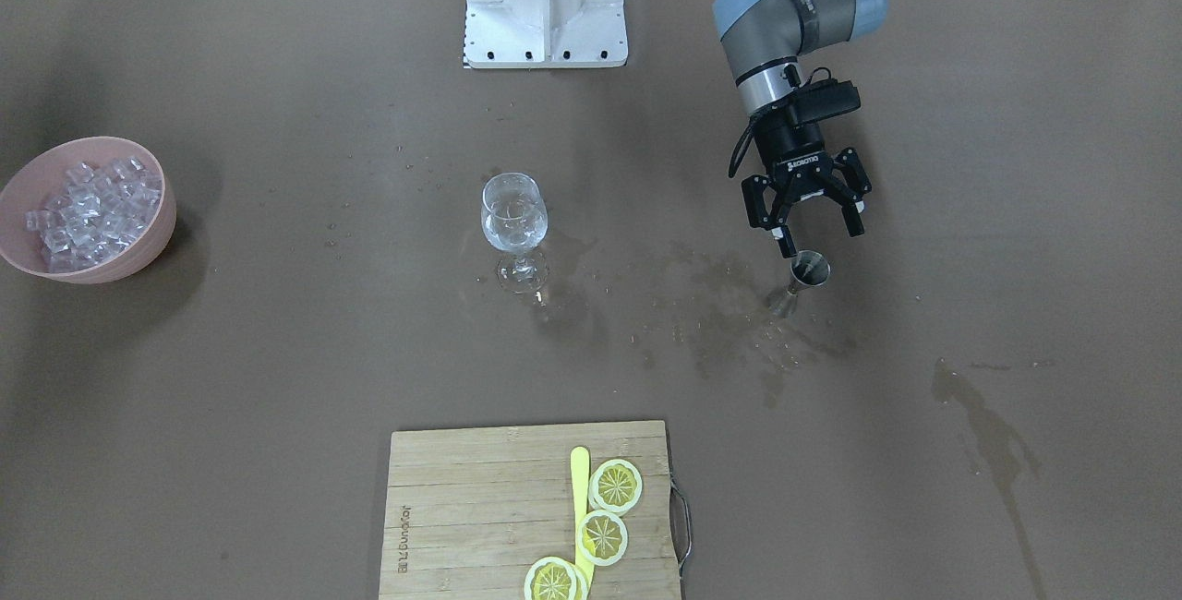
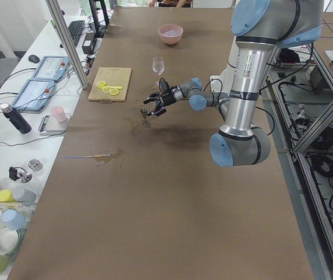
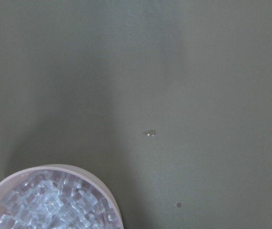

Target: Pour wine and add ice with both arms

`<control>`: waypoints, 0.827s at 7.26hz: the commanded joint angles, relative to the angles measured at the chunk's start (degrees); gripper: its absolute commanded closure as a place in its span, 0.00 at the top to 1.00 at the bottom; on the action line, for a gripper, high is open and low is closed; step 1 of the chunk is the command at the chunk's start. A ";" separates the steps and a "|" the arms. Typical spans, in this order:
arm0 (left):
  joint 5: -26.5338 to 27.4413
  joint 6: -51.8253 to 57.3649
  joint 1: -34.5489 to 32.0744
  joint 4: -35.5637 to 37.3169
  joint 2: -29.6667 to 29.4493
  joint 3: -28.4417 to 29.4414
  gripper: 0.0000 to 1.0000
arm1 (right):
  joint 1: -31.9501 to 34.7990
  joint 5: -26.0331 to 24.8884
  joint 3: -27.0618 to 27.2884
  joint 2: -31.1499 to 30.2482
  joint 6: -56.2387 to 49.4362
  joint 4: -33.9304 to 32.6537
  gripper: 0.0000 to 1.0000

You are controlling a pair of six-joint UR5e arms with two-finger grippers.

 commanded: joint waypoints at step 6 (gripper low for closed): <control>-57.46 51.91 -30.81 0.19 1.17 -10.66 0.99 | -11.57 -3.41 10.53 -5.16 11.33 12.51 1.00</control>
